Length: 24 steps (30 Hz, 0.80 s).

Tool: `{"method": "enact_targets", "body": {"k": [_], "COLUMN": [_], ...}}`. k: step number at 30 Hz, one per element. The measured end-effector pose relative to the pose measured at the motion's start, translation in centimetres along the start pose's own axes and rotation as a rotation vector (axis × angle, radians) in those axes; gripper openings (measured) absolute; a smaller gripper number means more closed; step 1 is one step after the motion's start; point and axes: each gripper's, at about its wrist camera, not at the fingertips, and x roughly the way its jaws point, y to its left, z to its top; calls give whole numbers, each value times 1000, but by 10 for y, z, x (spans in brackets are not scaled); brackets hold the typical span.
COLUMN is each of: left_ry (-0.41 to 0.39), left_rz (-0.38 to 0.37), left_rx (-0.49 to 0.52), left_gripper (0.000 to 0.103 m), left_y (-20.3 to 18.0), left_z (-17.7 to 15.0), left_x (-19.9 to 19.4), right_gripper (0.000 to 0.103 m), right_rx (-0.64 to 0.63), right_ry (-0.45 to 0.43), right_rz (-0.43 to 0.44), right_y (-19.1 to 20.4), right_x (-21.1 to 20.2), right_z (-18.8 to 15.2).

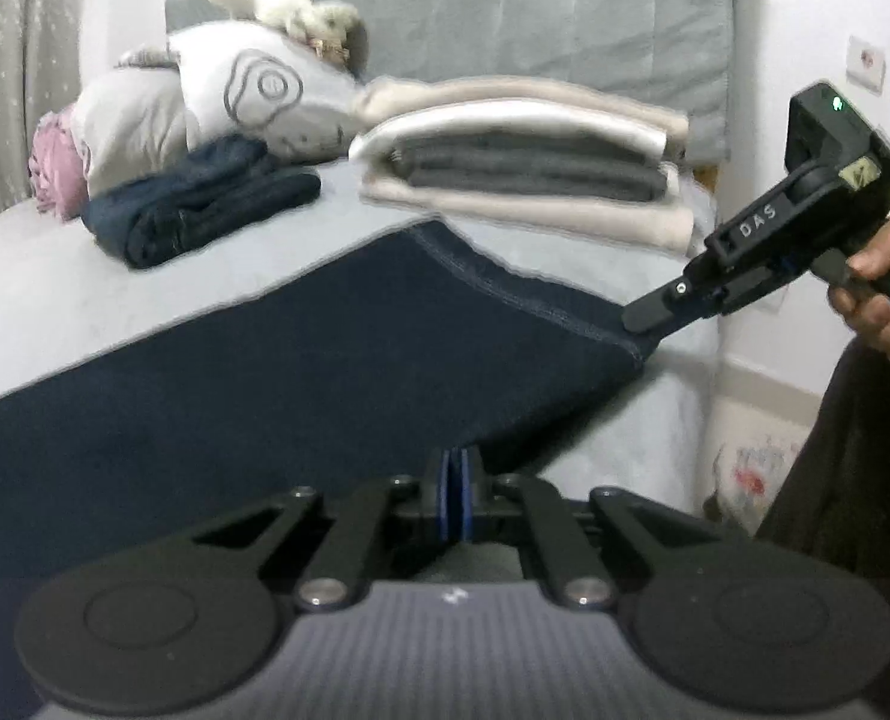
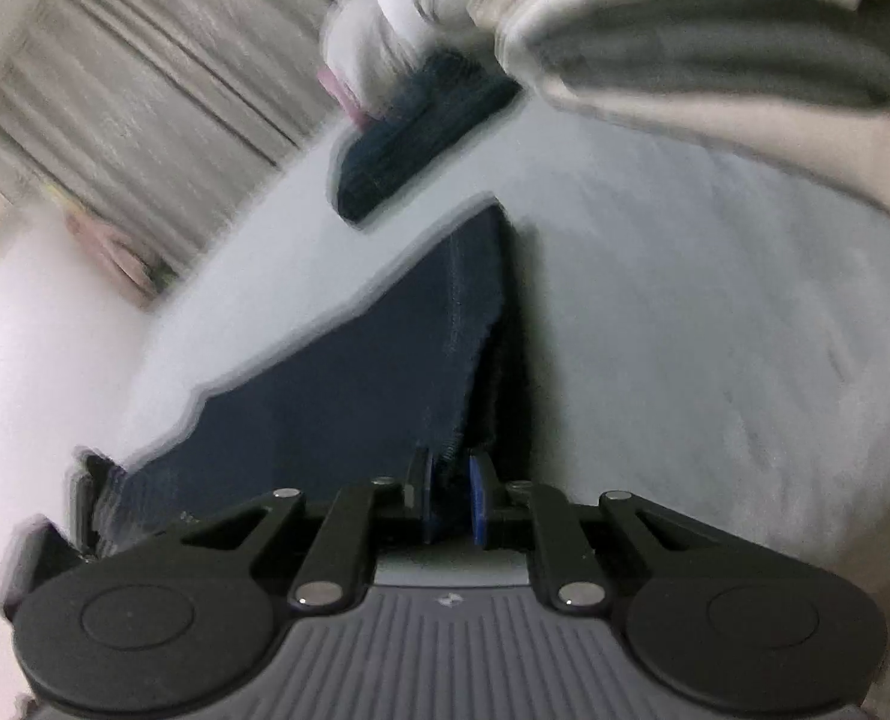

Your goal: Fold clothes

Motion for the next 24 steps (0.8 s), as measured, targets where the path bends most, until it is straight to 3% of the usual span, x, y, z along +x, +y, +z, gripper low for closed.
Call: {"method": "enact_targets", "body": {"k": [2, 3, 4, 7, 11, 15, 19, 21, 24], "left_ry": [-7, -17, -29, -47, -41, -23, -4, -5, -26], "left_rz": [-29, -40, -41, 6, 108, 283, 501, 574, 745], "left_rx": [-31, -54, -72, -143, -263, -383, -588, -672, -766], "left_gripper": [22, 36, 43, 55, 58, 64, 66, 66, 69], "left_y": [2, 5, 8, 22, 47, 80, 127, 143, 164], "left_z": [1, 2, 2, 2, -4, -17, -45, -57, -77], "left_x": [-4, -8, -12, -25, -43, -68, -106, -124, -164], "right_gripper": [23, 33, 41, 45, 46, 46, 46, 46, 46], "right_rx": [26, 14, 2, -81, -223, -320, -400, -458, -505], "right_ry": [-15, -23, -30, -83, -166, -157, -127, -117, -88], "right_rz": [10, 2, -5, -52, -54, 18, 95, 120, 148], "right_y": [-2, 0, 3, 19, 51, 77, 101, 113, 126], "right_x": [-3, -5, -7, -14, -13, 11, 40, 54, 72], "right_z": [0, 1, 2, 6, 5, -2, -17, -27, -37]}}
